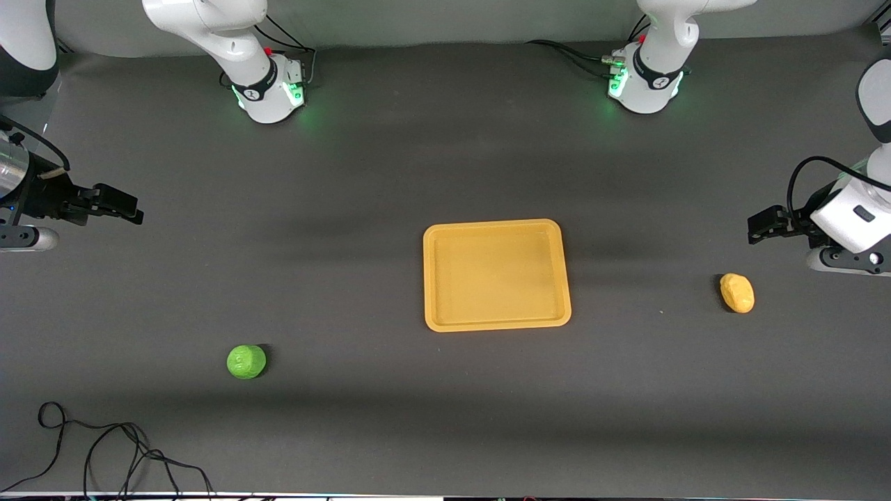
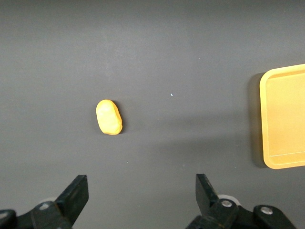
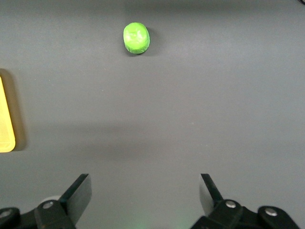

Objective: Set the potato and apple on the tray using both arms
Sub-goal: 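Lower the left gripper onto the potato while the right gripper approaches the apple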

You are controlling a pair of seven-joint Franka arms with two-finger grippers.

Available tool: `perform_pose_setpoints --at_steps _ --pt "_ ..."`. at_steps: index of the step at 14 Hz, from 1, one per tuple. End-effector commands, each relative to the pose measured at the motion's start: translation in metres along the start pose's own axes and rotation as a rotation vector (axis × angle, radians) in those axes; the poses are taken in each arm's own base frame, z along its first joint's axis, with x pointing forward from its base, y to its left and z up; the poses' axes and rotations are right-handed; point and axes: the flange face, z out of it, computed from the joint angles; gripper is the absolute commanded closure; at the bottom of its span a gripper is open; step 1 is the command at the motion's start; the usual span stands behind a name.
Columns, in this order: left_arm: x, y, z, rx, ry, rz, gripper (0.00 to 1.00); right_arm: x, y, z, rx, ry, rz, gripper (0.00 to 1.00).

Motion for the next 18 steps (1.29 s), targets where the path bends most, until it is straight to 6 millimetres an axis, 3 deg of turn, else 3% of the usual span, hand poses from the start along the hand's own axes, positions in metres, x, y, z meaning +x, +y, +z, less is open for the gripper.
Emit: perform_pose_setpoints --at_steps 1,4,6,9,11,13,14,15,16,18 --pt "-0.014 0.003 -0.004 0.006 -0.026 0.009 0.00 -0.003 -0.001 -0.009 0.024 0.006 -0.020 0.00" --pt "-0.010 -0.004 0.005 0.007 -0.017 0.004 0.00 -0.001 -0.002 -0.010 0.024 0.009 -0.022 0.00" --pt "-0.005 -0.026 0.029 0.009 -0.003 -0.008 0.00 0.000 -0.002 -0.008 0.023 0.007 -0.023 0.00" --pt "-0.006 -0.079 0.103 0.020 0.044 -0.012 0.00 0.003 -0.004 -0.007 0.021 0.009 -0.029 0.00" --pt "-0.014 -0.086 0.171 -0.005 -0.034 -0.033 0.00 0.006 -0.008 -0.002 0.021 0.018 -0.035 0.00" --pt "-0.029 -0.106 0.244 -0.004 0.001 -0.055 0.00 0.011 -0.012 0.006 0.021 0.053 -0.043 0.00" --pt "-0.040 -0.121 0.276 -0.012 -0.013 -0.046 0.00 0.015 -0.021 0.012 0.020 0.069 -0.057 0.00" --pt "-0.044 -0.123 0.302 -0.030 -0.057 -0.037 0.00 0.022 -0.027 0.019 0.019 0.080 -0.065 0.00" --pt "-0.049 -0.125 0.321 -0.043 -0.087 -0.042 0.01 0.033 -0.028 0.029 0.015 0.082 -0.065 0.00" --pt "-0.051 -0.133 0.334 -0.051 -0.099 -0.045 0.01 0.059 -0.031 0.041 0.012 0.103 -0.066 0.00"
